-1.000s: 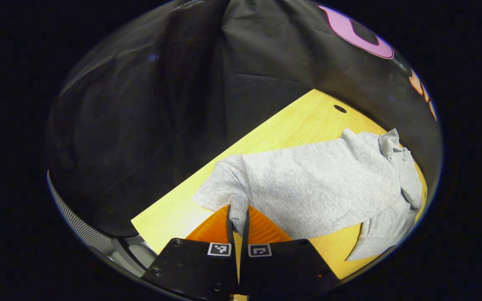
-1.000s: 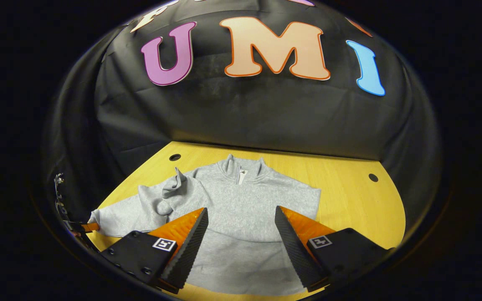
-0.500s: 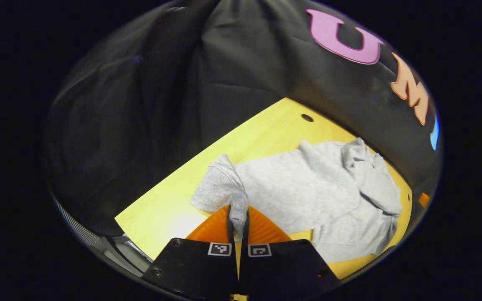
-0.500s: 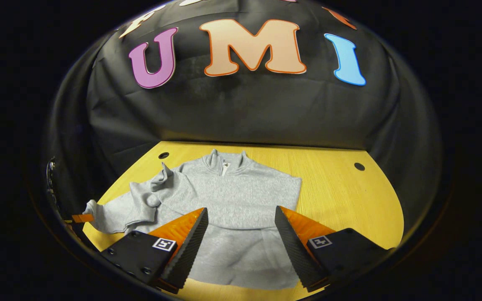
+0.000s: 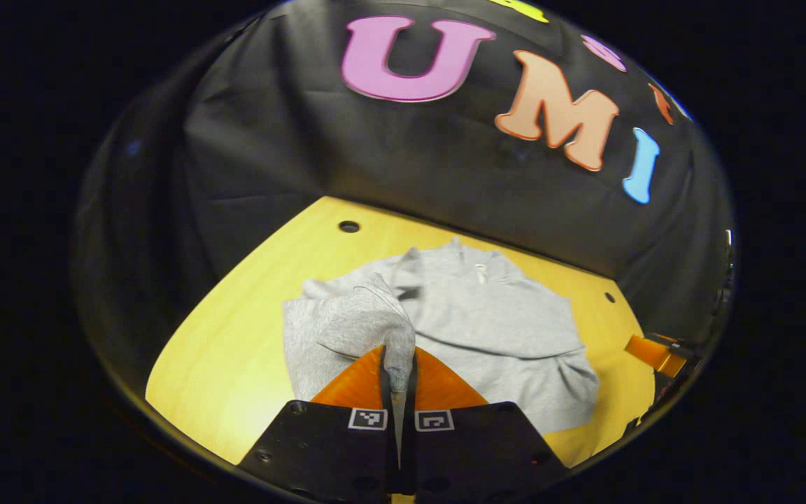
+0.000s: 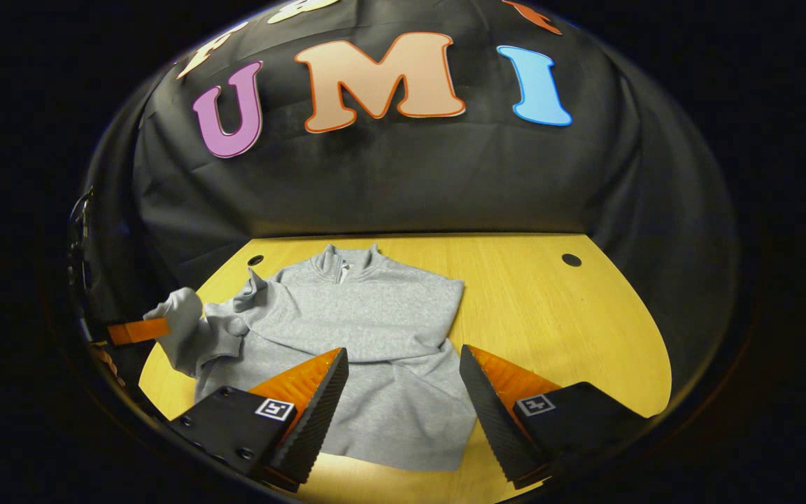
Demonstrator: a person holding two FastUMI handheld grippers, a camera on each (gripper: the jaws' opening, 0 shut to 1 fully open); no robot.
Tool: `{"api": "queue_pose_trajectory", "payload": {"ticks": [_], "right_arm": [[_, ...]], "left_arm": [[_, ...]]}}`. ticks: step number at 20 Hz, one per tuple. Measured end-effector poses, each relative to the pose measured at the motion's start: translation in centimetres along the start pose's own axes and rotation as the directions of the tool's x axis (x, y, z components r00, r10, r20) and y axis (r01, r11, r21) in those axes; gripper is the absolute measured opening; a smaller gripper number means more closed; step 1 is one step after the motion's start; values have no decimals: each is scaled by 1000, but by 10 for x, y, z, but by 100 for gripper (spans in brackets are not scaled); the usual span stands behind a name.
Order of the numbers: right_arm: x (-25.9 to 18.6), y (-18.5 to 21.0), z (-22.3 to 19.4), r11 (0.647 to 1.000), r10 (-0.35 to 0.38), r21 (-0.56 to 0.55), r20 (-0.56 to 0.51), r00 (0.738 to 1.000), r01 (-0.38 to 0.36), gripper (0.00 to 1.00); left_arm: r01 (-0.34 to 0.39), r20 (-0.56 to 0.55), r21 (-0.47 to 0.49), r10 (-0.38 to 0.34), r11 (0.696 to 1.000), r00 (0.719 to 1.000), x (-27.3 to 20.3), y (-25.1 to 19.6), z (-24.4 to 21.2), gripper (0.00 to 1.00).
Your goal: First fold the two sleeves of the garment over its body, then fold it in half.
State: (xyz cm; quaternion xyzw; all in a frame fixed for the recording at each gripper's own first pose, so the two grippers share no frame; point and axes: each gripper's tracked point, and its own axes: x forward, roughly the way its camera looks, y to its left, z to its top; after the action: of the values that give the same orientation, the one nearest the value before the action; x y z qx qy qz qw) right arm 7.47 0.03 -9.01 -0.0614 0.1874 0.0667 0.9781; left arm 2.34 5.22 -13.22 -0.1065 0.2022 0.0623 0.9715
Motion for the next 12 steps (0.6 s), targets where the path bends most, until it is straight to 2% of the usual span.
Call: {"api": "queue_pose_trajectory", "payload": {"ticks": [1,5,8,12], "right_arm": [[-2,-9,-2,1000,-7,7,-3,1000,7,96],[-9,-39,-5,999,-35,31,-7,999,35,99],[-12,-58,-8,997,-52,50,-14,999,53,96],[-16,-79,-13,995,-69,65,-22,997,70,99]], "left_arm": [[35,3,11,-35,999,999,2,-21,3,0],[134,16,77,-136,988,991,23,-85,16,0],[190,29,117,-194,975,981,30,-129,30,2],[256,42,158,-266,954,963,43,-171,42,0]]}}
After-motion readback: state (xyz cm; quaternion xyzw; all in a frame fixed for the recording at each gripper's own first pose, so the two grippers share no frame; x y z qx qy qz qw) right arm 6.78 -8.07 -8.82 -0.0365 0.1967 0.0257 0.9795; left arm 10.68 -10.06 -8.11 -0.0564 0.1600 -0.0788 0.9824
